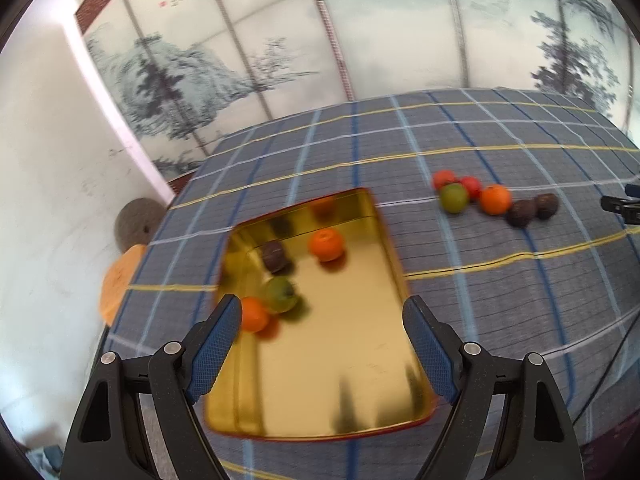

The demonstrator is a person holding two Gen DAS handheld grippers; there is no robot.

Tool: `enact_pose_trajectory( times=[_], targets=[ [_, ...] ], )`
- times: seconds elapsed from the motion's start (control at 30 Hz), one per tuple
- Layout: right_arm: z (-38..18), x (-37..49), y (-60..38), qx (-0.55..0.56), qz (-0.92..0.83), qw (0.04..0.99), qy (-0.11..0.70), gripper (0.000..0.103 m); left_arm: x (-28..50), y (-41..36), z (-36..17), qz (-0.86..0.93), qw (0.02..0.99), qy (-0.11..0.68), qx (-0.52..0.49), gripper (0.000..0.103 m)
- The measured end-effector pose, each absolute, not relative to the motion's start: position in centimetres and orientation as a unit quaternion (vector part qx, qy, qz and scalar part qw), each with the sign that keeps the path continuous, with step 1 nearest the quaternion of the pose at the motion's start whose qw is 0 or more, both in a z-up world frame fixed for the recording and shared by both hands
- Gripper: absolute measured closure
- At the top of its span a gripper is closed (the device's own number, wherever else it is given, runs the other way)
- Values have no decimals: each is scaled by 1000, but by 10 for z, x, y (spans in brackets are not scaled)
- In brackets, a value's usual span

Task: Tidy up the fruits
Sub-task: 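Lift the right tool away from the tin, then move the left tool to the green tomato and close on it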

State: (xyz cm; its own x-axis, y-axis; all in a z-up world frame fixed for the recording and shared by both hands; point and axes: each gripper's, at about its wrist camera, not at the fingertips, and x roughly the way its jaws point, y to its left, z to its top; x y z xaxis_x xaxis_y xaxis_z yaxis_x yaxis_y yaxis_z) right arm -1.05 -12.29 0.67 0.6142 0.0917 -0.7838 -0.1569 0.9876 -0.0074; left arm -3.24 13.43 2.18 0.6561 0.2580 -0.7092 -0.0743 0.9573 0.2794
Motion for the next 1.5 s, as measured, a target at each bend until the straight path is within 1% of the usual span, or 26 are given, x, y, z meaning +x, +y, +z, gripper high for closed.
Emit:
enact_pose_trajectory(
  times=[0.07,0.2,0.37,0.6,0.67,0.73,0.77,0.8,1.07,1.2,1.23,1.27,1.3,1.4,1.5],
  targets=[
    [-3,-2,-136,-47,42,888,455,0,-25,123,19,80,901,409,117,20],
    [-19,9,-155,-31,53,870,489,0,-8,103,15,53,897,422,119,20],
    [-24,12,-168,-48,52,872,484,0,18,85,8,13,891,443,100,20],
    [-26,13,-180,-40,44,877,476,0,67,67,-9,-23,884,460,84,20],
    [-26,14,-180,-41,47,879,474,0,81,68,-14,-24,881,466,76,24],
    [-26,13,-180,-42,49,880,470,0,98,71,-22,-25,877,477,60,33],
    [-26,13,-180,-42,50,882,467,0,108,74,-27,-23,872,487,50,39],
    [-26,13,-180,-42,50,883,465,0,115,75,-30,-24,869,493,43,41],
    [-26,11,-178,-46,58,885,460,0,149,76,-45,-40,863,504,20,41],
    [-26,12,-176,-48,60,885,459,0,164,74,-54,-45,851,522,12,42],
    [-26,12,-176,-48,61,885,458,0,168,73,-58,-51,845,532,5,44],
    [-26,12,-176,-48,60,885,458,0,170,73,-61,-59,841,538,-1,57],
    [-26,12,-176,-48,60,885,458,0,171,72,-64,-71,835,546,-12,67],
    [-26,13,-176,-47,60,886,458,0,165,65,-65,-62,842,535,6,67],
    [-26,16,-177,-45,58,886,458,0,150,62,-62,-65,843,533,-15,67]
  ],
)
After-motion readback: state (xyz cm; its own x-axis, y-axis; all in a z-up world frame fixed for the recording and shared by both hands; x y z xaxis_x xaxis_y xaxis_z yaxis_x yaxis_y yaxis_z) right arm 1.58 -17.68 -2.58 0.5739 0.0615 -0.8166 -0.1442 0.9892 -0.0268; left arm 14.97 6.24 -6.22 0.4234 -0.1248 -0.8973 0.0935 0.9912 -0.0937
